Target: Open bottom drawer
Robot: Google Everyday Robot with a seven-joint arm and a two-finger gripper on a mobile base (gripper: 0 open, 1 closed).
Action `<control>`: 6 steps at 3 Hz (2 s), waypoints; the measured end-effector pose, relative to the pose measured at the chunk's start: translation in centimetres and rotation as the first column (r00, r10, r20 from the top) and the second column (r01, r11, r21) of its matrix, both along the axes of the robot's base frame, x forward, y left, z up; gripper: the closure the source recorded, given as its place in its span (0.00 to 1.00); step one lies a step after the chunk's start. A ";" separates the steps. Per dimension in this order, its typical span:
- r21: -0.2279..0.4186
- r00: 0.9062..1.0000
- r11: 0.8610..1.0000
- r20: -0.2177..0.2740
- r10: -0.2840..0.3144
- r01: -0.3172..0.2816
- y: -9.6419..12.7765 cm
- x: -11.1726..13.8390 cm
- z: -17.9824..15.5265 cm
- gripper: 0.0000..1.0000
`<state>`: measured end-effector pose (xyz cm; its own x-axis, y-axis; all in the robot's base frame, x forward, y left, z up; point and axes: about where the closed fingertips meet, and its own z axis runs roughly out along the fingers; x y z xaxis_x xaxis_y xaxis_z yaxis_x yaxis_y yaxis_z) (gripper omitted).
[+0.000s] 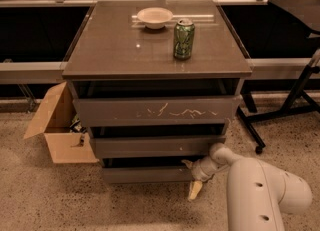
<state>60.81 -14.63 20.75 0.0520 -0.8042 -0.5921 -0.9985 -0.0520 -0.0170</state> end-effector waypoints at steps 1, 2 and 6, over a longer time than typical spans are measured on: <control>0.010 1.000 1.000 -0.017 -0.012 0.012 0.1 0.7 -1.6 0.14; 0.021 1.000 1.000 -0.026 -0.012 0.012 0.1 0.7 -2.2 0.38; 0.080 1.000 0.997 -0.013 0.016 -0.015 0.9 -2.7 0.1 0.88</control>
Offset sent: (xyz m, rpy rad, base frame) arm 0.0091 -0.0037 -0.0245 0.0335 0.0284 -0.0147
